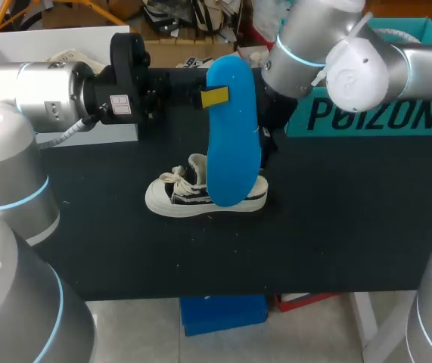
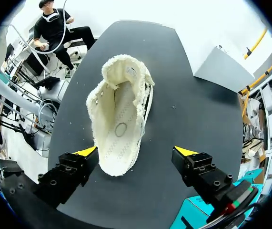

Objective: Take the shoe out of the shoebox, open the shoe tongue, remove and reinsert the insole, then place the shoe into the shoebox

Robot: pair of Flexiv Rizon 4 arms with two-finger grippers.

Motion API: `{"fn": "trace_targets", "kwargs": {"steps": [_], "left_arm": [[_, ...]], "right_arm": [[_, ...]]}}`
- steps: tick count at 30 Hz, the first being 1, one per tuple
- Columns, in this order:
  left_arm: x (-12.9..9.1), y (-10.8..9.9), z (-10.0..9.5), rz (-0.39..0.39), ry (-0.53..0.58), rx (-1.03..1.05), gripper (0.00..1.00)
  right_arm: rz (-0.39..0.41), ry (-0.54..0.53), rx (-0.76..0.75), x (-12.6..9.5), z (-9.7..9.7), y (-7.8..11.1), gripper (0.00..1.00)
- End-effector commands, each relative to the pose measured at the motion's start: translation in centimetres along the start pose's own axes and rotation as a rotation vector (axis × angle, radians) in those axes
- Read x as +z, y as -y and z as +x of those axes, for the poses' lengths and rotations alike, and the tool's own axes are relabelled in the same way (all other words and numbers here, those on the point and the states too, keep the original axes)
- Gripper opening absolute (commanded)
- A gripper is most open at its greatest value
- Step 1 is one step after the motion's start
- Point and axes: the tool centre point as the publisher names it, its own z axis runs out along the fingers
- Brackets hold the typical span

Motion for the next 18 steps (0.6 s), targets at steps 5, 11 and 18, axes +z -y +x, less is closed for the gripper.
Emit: {"fn": "trace_targets", "kwargs": {"steps": [5, 11, 18], "left_arm": [[0.1, -0.1, 0.0, 0.001, 0.003, 0.001, 0.0], [0.1, -0.1, 0.0, 0.001, 0.003, 0.001, 0.0], [0.1, -0.1, 0.0, 0.001, 0.003, 0.001, 0.0]], "right_arm": [[0.323, -0.048, -0.018, 1.4, -0.7, -2.8, 1.0], [0.347, -0.059, -0.021, 2.4, -1.1, -3.7, 1.0], [0.346, -0.082, -0.017, 4.1, -1.1, -4.2, 1.0]]}}
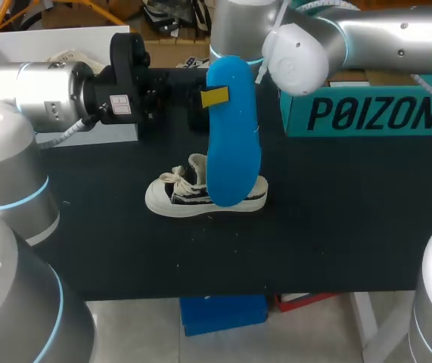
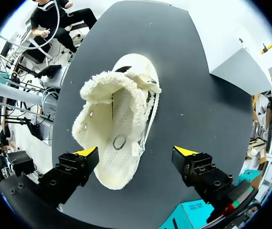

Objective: Take the shoe out of the shoebox, open the shoe tongue, remove and reinsert the insole, then place the shoe into the shoebox

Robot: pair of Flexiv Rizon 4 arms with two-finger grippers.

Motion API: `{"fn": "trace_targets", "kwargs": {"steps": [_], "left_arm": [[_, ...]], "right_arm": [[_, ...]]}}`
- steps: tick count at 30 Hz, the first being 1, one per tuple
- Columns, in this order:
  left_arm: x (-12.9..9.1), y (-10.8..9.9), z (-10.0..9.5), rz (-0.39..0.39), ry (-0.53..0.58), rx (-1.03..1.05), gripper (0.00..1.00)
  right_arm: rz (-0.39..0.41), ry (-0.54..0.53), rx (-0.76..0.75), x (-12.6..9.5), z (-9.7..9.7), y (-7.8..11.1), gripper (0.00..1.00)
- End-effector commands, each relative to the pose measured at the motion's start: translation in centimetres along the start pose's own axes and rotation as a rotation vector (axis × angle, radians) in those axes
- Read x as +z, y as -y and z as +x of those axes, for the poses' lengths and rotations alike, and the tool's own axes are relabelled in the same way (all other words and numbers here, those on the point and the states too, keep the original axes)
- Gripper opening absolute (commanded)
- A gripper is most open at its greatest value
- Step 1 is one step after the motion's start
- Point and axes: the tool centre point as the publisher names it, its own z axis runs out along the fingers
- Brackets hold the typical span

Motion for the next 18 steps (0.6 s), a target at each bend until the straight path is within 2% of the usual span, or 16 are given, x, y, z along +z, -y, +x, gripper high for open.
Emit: {"fn": "trace_targets", "kwargs": {"steps": [1, 11, 18], "left_arm": [[0.1, -0.1, 0.0, 0.001, 0.003, 0.001, 0.0], [0.1, -0.1, 0.0, 0.001, 0.003, 0.001, 0.0], [0.1, -0.1, 0.0, 0.001, 0.003, 0.001, 0.0]], "right_arm": [[0.117, -0.021, 0.006, 1.4, -0.6, -0.7, 1.0], [0.062, -0.064, 0.048, 4.9, -0.5, -0.1, 1.0], [0.01, -0.05, 0.08, 5.7, -0.7, -0.2, 1.0]]}}
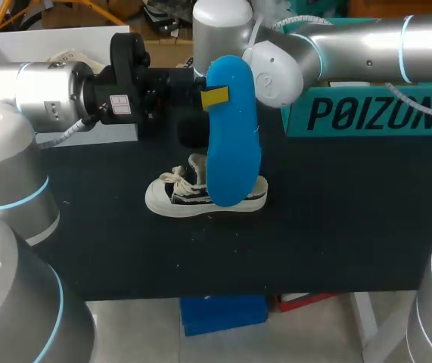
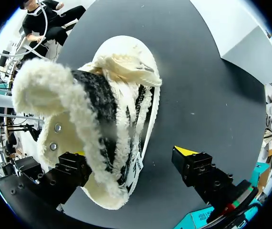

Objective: Take the shoe out of the shoebox, open the shoe tongue, remove and reinsert the insole, then place the shoe into the shoebox

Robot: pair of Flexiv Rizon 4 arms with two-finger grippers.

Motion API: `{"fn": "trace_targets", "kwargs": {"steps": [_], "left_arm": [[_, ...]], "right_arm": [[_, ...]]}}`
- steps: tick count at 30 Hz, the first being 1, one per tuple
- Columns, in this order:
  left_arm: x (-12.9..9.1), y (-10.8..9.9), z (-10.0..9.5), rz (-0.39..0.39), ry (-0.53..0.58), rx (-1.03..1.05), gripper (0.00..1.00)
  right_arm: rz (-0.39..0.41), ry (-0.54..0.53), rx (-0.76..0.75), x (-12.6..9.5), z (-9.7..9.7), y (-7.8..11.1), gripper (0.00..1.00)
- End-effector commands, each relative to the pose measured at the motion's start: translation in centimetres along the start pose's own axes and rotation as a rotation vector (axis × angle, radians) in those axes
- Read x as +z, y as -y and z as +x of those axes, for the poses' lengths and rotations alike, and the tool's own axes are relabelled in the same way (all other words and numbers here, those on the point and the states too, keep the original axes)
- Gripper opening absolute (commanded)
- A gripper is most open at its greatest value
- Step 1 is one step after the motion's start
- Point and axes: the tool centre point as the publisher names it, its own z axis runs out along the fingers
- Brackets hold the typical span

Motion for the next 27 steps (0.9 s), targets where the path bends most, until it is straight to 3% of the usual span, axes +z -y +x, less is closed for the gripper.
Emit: {"fn": "trace_targets", "kwargs": {"steps": [1, 2, 3, 27], "left_arm": [[0.11, -0.12, 0.02, 0.001, 0.003, 0.001, 0.0], [0.11, -0.12, 0.02, 0.001, 0.003, 0.001, 0.0], [0.11, -0.12, 0.02, 0.001, 0.003, 0.001, 0.0], [0.11, -0.12, 0.02, 0.001, 0.003, 0.001, 0.0]], "right_arm": [[-0.03, 0.012, 0.002, 0.68, -0.01, 0.25, 1.0], [-0.025, 0.013, 0.001, 0.7, -0.04, 0.2, 0.69], [-0.025, 0.02, 0.0, 0.75, -0.06, 0.17, 0.0], [-0.042, 0.022, -0.004, 0.76, -0.08, 0.12, 0.0]]}}
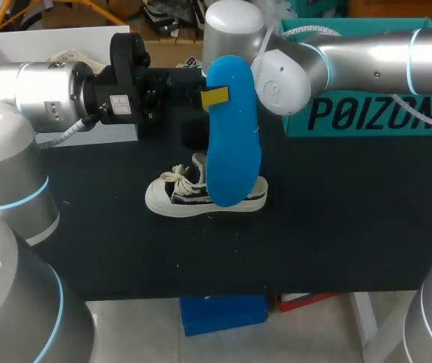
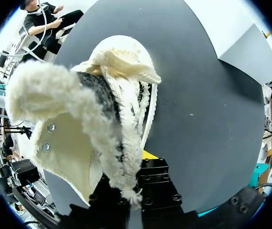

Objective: Take the shoe out of the shoebox, open the shoe tongue, remove and reinsert the insole, then place the shoe into the shoebox

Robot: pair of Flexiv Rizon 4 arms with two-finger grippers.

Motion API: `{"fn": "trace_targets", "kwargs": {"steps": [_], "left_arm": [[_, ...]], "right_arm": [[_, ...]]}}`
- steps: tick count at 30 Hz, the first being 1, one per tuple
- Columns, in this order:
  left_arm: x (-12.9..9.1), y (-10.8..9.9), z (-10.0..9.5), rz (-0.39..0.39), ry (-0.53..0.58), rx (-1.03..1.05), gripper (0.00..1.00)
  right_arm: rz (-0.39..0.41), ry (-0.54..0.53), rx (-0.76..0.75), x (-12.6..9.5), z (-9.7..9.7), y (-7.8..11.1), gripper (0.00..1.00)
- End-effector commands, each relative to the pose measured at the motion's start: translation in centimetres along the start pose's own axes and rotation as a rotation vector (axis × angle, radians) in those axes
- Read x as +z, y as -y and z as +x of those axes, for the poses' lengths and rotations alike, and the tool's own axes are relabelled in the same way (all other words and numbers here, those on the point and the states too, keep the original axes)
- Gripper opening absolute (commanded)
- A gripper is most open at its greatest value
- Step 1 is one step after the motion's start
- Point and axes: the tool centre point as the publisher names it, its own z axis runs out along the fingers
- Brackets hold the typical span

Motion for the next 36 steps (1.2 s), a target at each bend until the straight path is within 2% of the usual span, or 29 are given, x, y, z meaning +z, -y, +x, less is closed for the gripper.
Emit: {"fn": "trace_targets", "kwargs": {"steps": [1, 5, 9, 12, 16, 19, 26, 36], "left_arm": [[0.1, -0.1, 0.0, 0.001, 0.003, 0.001, 0.0], [0.1, -0.1, 0.0, 0.001, 0.003, 0.001, 0.0], [0.1, -0.1, 0.0, 0.001, 0.003, 0.001, 0.0], [0.1, -0.1, 0.0, 0.001, 0.003, 0.001, 0.0], [0.1, -0.1, 0.0, 0.001, 0.003, 0.001, 0.0], [0.1, -0.1, 0.0, 0.001, 0.003, 0.001, 0.0], [0.1, -0.1, 0.0, 0.001, 0.003, 0.001, 0.0], [0.1, -0.1, 0.0, 0.001, 0.003, 0.001, 0.0]], "right_arm": [[0.0, 0.001, 0.001, 0.1, 0.1, 0.0, 0.0], [-0.02, -0.013, 0.011, -0.8, 0.2, 0.3, 0.0], [-0.038, 0.013, 0.065, -3.7, -0.1, 1.0, 0.0], [0.002, 0.04, 0.129, -6.3, -0.1, 1.8, 0.0], [0.092, 0.061, 0.268, -8.1, -0.3, 2.5, 0.0], [0.117, 0.084, 0.415, -9.1, -0.5, 2.9, 0.0], [0.143, 0.132, 0.82, -9.7, -0.8, 3.8, 0.0], [0.052, 0.17, 1.313, -8.8, -0.6, 3.8, 0.0]]}}
